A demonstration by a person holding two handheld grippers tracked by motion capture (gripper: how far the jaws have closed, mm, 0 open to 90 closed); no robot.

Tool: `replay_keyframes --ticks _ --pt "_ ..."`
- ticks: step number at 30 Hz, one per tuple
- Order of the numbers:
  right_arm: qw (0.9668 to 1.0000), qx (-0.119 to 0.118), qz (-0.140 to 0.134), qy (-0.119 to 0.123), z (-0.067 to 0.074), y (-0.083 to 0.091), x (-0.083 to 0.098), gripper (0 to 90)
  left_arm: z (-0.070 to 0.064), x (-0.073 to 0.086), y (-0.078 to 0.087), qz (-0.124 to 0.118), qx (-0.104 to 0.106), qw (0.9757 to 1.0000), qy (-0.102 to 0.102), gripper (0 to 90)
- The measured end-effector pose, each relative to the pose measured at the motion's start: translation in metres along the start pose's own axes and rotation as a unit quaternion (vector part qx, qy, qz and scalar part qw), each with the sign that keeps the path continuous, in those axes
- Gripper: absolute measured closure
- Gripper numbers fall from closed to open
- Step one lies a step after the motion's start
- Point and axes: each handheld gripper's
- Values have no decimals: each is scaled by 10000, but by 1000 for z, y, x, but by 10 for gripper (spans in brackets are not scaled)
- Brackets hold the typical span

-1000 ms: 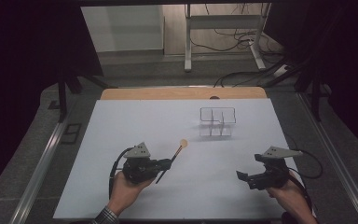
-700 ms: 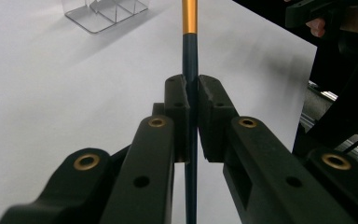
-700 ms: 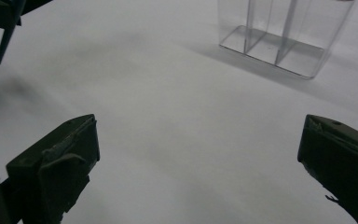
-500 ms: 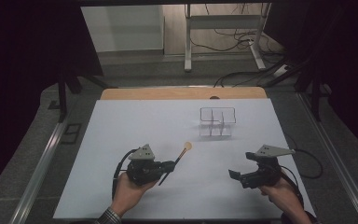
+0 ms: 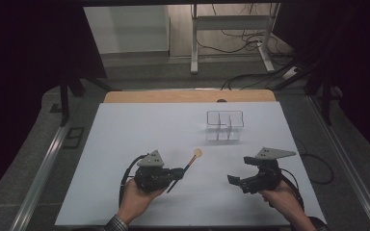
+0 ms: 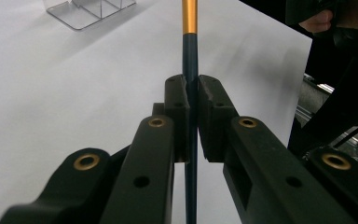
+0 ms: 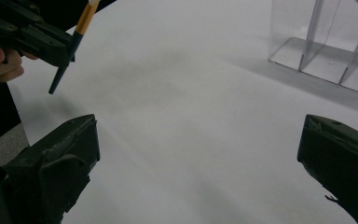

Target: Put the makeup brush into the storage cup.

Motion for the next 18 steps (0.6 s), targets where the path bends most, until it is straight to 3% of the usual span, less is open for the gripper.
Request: replay_keyframes --ticks 18 --pt "9971 -489 -301 -498 11 -19 -7 0 -6 0 -8 8 15 10000 -63 833"
Point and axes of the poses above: each handheld gripper's, and its own axes: y roughly backward along the jaws, x roughly out of its underside, z roughly to its left, and after that the axes turned 13 degrees about -z, right-handed
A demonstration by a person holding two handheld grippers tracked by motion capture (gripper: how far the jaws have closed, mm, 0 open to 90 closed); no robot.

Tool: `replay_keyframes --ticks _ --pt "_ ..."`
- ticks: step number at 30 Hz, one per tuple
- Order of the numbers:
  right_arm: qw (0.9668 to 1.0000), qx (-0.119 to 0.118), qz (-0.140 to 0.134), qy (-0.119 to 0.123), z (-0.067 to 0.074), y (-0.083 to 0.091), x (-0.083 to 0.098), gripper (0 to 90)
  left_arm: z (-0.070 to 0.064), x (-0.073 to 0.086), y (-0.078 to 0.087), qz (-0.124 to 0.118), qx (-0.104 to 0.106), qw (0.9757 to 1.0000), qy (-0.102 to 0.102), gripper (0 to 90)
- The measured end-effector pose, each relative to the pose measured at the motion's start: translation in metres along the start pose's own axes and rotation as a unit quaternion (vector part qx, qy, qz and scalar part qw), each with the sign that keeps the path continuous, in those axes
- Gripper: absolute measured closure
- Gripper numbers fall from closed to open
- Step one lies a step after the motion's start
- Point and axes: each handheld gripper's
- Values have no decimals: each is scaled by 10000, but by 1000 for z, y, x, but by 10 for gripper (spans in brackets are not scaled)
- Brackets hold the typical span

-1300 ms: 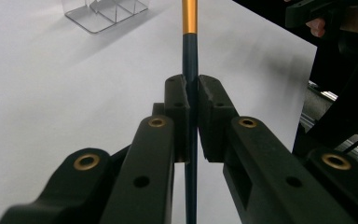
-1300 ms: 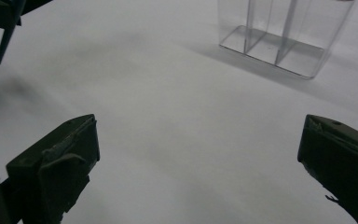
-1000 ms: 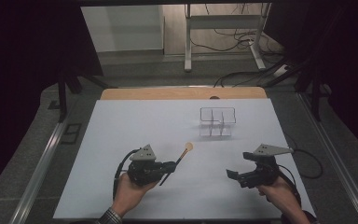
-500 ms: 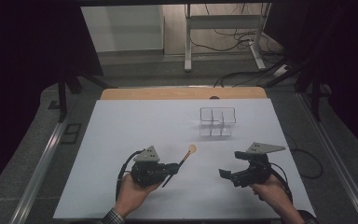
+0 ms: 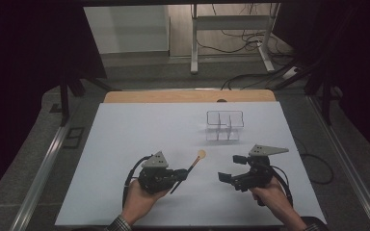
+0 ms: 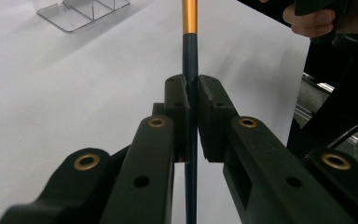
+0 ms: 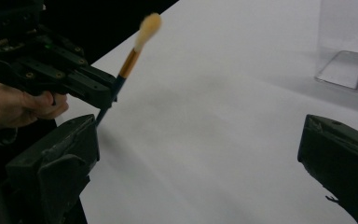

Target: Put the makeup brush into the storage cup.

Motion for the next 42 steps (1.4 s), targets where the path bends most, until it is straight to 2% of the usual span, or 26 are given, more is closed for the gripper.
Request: replay_keyframes --ticks 7,14,17,21,27,42 --pt "9999 -47 -36 -126 7 -13 -1 0 -1 0 -1 -17 2 10000 14 833" --pt "9999 -97 10 -105 10 -21 -1 0 -2 0 -4 -2 34 10000 -3 833" --pt "9998 -68 -9 -166 13 -27 -2 0 -3 1 -6 -4 38 10000 -11 833" --pt "9998 -66 10 -199 15 -31 -3 0 -4 1 -7 -4 48 10000 -16 833" --pt "9994 -200 60 -275 19 -39 -4 4 -4 0 -8 22 45 10000 -60 833" --pt "9988 -270 98 -392 24 -53 -6 4 -6 0 -9 7 68 9999 -74 833"
Point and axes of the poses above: each handheld gripper's, and its own axes: y roughly backward along the jaws, x roughly out of its underside, z roughly to its left, and after that the axes turned 13 degrees about -z, right-handed
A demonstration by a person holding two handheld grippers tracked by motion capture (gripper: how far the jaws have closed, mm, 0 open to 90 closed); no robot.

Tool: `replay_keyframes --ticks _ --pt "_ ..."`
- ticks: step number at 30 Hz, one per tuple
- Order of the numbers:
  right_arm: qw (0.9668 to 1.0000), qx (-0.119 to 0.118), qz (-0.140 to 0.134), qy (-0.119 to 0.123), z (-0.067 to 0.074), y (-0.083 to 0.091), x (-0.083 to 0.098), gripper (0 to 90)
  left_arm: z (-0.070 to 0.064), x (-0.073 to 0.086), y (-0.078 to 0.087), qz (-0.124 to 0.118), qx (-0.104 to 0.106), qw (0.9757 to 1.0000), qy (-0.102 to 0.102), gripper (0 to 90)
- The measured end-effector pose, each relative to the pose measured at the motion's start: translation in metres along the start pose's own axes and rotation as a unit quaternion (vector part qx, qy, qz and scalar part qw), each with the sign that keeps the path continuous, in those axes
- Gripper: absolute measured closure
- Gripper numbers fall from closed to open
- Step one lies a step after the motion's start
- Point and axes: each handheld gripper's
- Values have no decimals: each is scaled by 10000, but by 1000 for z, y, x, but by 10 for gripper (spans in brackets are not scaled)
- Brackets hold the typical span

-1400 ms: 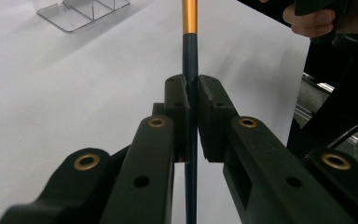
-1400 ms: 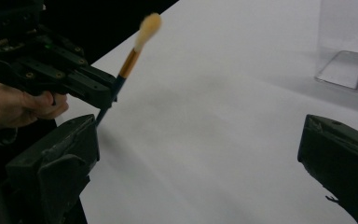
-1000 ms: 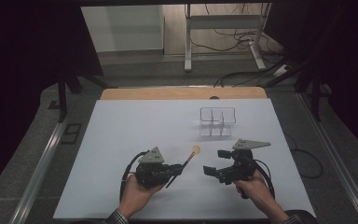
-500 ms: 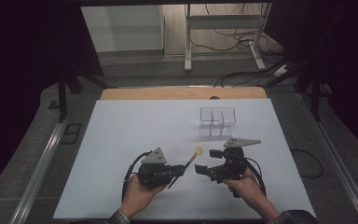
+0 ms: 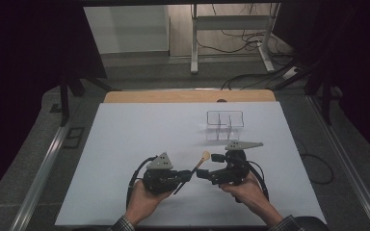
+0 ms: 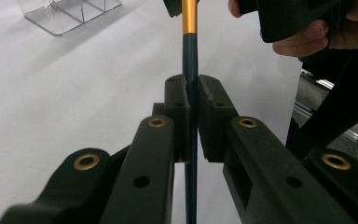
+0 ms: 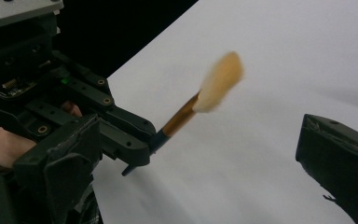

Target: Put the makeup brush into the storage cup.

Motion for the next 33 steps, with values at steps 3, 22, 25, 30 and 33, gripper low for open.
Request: replay_keyframes --ticks 3,22,25,30,33 --pt "10000 -48 -1 -64 1 -2 -2 29 0 0 0 -6 12 10000 -12 833" --pt "9988 -304 6 -395 0 -3 -6 647 -1 0 -1 7 6 10000 -72 833" --pt "9986 -294 45 -439 -1 -4 -5 747 -1 0 -1 37 9 10000 -89 833" --pt "9939 -510 -4 -979 -3 -4 -2 841 -1 2 -6 165 43 9998 -108 822" --pt "9960 -402 26 -796 -1 -4 -4 842 0 1 -5 120 -67 9999 -36 468"
Point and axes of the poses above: each handheld gripper's, and its own axes: y roughly backward along the jaws, x roughly out of its underside, z roughly to its left, and after that the axes turned 13 degrees about -z, right-handed
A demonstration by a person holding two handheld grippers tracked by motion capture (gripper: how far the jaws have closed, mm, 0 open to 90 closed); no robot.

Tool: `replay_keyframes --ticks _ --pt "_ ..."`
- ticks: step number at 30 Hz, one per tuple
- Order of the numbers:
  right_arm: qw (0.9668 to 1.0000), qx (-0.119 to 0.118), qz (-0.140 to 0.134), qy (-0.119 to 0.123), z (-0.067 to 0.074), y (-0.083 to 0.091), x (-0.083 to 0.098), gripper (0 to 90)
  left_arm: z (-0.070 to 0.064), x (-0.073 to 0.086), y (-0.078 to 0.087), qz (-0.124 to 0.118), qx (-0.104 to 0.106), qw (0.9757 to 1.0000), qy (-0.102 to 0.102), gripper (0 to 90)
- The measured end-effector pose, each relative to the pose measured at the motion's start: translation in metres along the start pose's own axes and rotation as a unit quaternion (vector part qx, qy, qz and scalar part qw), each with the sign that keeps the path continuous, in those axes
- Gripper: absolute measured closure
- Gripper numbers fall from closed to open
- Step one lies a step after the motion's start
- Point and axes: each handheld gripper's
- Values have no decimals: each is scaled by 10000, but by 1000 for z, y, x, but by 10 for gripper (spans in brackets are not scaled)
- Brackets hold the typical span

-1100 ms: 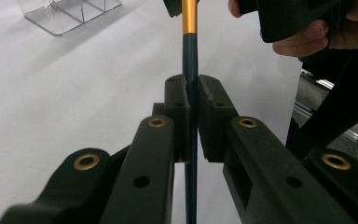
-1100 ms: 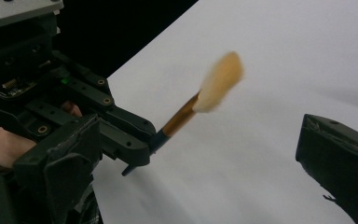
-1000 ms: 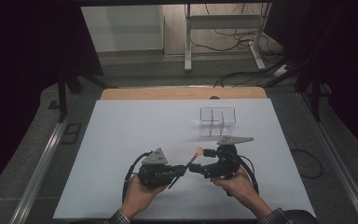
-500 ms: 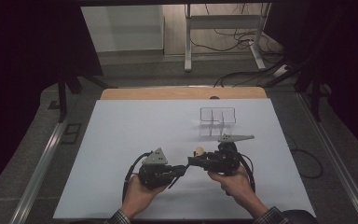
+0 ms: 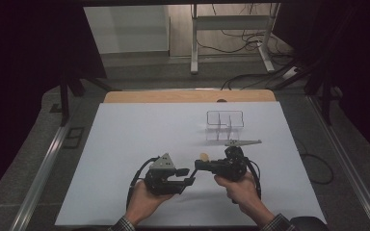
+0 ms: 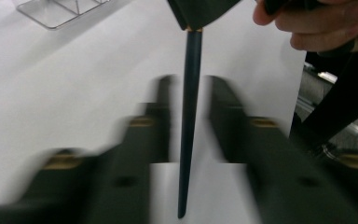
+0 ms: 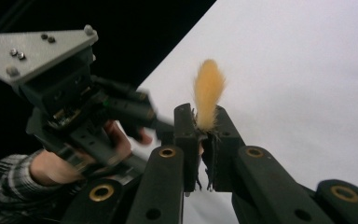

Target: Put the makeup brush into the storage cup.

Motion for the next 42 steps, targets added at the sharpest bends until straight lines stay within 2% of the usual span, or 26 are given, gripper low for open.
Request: replay_keyframes --ticks 1,3,4,5,6,7,11,20,37,42 --pt "10000 0 0 0 0 0 0 842 -1 -1 1 -31 -90 9999 -54 468" --pt "10000 4 7 -18 0 1 0 842 0 -1 2 -110 -152 9998 -103 313" --pt "10000 26 14 8 -1 1 0 842 1 -1 1 -86 -208 9997 -118 166" --pt "10000 26 14 8 -1 1 0 842 1 0 0 -28 -296 9995 -111 166" --pt "10000 30 14 7 -1 1 0 841 3 1 0 44 -351 9993 -96 120" --pt "10000 28 15 7 -1 1 0 841 5 2 -2 197 -388 9990 14 44" --pt "9999 76 -8 127 -1 2 -1 841 7 3 -1 319 -403 9987 -13 20" --pt "9997 119 -52 216 -4 5 -2 840 9 4 2 525 -390 9978 -56 7" --pt "9986 228 -65 479 -6 9 -4 840 14 9 10 622 -507 9967 -130 5" --pt "9985 218 -83 493 -7 12 -5 839 16 10 15 619 -533 9966 -67 6"
Point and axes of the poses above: each handheld gripper's, and its own axes: y roughly backward along the jaws, x roughly out of its underside, z roughly to its left, and after that the axes turned 13 degrees about -z, right-handed
